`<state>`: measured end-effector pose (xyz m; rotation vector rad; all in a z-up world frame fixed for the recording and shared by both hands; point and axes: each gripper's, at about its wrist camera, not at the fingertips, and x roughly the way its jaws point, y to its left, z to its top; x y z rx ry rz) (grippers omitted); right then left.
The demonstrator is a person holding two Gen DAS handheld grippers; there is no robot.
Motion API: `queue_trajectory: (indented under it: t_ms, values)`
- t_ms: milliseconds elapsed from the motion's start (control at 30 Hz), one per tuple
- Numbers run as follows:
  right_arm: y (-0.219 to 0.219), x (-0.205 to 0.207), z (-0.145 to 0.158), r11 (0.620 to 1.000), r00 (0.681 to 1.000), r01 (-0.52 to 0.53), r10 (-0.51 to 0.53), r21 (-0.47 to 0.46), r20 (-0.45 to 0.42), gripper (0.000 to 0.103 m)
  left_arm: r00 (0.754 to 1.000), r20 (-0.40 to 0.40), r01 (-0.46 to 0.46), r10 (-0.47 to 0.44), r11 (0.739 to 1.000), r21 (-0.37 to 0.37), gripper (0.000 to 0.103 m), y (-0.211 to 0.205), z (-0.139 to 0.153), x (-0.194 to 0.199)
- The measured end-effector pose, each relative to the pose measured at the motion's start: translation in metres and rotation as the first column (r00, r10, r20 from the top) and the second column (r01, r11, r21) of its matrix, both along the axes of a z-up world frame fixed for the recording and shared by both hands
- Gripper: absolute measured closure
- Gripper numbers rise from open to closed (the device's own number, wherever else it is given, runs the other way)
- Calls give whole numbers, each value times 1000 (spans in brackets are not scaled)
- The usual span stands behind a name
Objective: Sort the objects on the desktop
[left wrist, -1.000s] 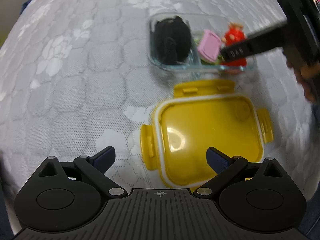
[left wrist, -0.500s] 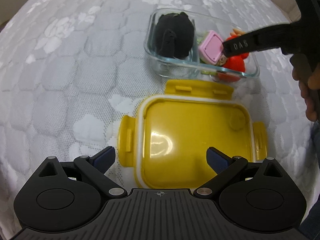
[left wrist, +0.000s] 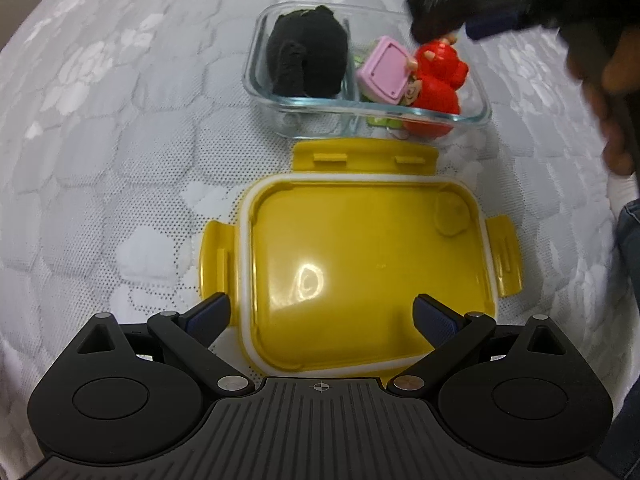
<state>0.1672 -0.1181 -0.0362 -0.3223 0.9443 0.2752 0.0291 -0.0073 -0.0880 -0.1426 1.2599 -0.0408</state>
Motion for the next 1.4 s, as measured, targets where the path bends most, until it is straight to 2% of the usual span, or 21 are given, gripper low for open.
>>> queue_trajectory:
  t_ms: [33, 100, 167, 200, 233, 367, 467, 567, 700, 867, 1167, 1267, 1300, 1400]
  values:
    - [-1, 2, 5, 1000, 1000, 11, -11, 23, -2, 79, 1000, -6, 0, 0, 1000, -7, 3, 1, -1, 1]
    - [-4, 9, 13, 996, 999, 30, -26, 82, -46, 79, 1000, -14, -2, 2, 1000, -22, 3, 2, -1, 2]
    - [-8, 18, 18, 989, 994, 46, -32, 139, -104, 70, 1000, -15, -6, 5, 999, -33, 3, 4, -1, 3]
    - [-9, 23, 18, 988, 991, 46, -27, 145, -135, 64, 1000, -12, -7, 7, 1000, -29, 3, 5, 0, 3]
    - [-9, 26, 15, 989, 988, 47, -26, 138, -152, 62, 1000, -5, -5, 5, 1000, -19, 3, 5, 1, 4]
    - [-7, 39, -1, 993, 981, 51, -31, 102, -192, 62, 999, 41, 3, -5, 999, 48, 3, 5, 7, 5]
    - [-6, 41, -4, 983, 979, 71, -36, 169, -202, 62, 999, 49, 6, -8, 999, 44, 3, 6, 9, 6]
    - [6, 41, -4, 979, 981, 44, -5, 198, -194, 57, 999, 42, 13, -15, 999, 42, 3, 5, 8, 5]
    - [15, 41, -17, 981, 966, 96, -51, 166, -254, 56, 999, 49, 17, -20, 998, 67, 3, 4, 7, 5]
    - [21, 40, -32, 987, 957, 131, -101, 96, -273, 60, 998, 53, 22, -25, 998, 58, 3, 5, 9, 3]
    - [33, 38, -49, 997, 969, 79, -75, 7, -234, 63, 998, 57, 17, -20, 998, 57, 3, 8, 10, 2]
    - [36, 35, -50, 998, 972, 67, -68, -15, -225, 67, 998, 58, 26, -29, 998, 56, 3, 7, 11, 1]
    - [35, 35, -49, 997, 972, 70, -72, -17, -224, 72, 998, 58, 28, -32, 998, 55, 3, 7, 11, 1]
    - [32, 36, -46, 997, 973, 75, -74, -7, -220, 76, 998, 57, 29, -33, 998, 57, 3, 7, 10, 2]
